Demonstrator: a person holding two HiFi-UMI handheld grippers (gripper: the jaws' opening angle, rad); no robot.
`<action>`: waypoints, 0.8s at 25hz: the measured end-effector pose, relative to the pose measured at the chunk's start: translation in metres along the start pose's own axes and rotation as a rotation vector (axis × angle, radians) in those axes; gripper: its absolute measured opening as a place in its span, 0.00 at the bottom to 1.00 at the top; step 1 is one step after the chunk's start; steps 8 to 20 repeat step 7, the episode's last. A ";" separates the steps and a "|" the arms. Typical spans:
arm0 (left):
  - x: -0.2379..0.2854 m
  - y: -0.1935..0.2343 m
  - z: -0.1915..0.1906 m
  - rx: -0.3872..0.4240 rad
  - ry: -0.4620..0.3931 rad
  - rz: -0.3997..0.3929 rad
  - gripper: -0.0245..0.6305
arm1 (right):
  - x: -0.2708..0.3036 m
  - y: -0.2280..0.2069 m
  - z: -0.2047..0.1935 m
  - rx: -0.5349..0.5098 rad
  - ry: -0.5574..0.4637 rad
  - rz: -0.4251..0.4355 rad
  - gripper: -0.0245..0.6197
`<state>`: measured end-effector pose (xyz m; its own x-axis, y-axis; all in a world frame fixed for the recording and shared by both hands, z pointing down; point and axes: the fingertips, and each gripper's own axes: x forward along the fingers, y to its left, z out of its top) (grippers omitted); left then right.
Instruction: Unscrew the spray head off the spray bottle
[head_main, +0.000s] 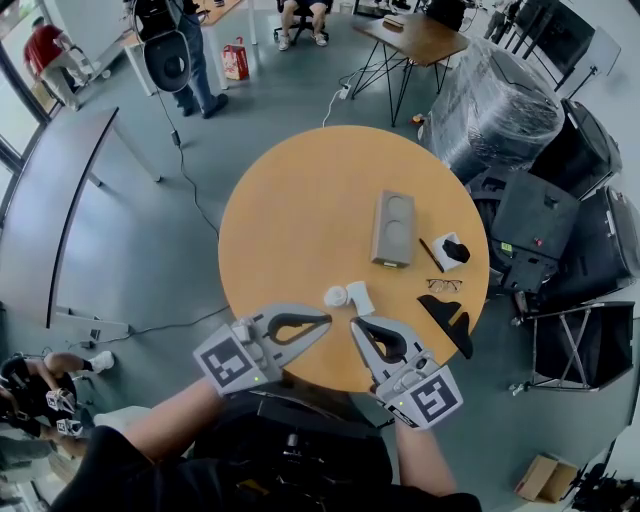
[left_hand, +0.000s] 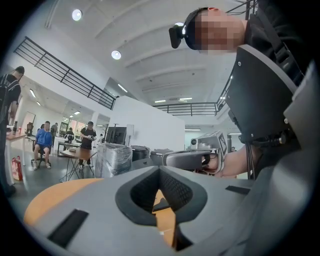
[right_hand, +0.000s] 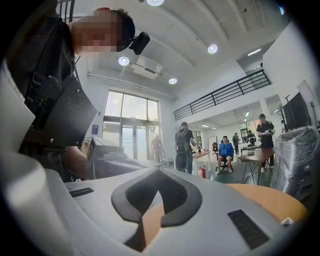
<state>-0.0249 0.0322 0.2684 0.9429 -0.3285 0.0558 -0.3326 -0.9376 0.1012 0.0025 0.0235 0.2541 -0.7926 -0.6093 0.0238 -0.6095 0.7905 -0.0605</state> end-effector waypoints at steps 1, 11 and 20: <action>0.001 0.000 -0.001 -0.001 0.001 0.000 0.04 | 0.000 -0.001 -0.001 0.000 0.002 -0.001 0.05; 0.002 0.000 -0.005 0.000 0.010 -0.002 0.04 | 0.002 -0.003 -0.007 0.002 0.012 -0.004 0.06; 0.002 0.000 -0.005 0.000 0.010 -0.002 0.04 | 0.002 -0.003 -0.007 0.002 0.012 -0.004 0.06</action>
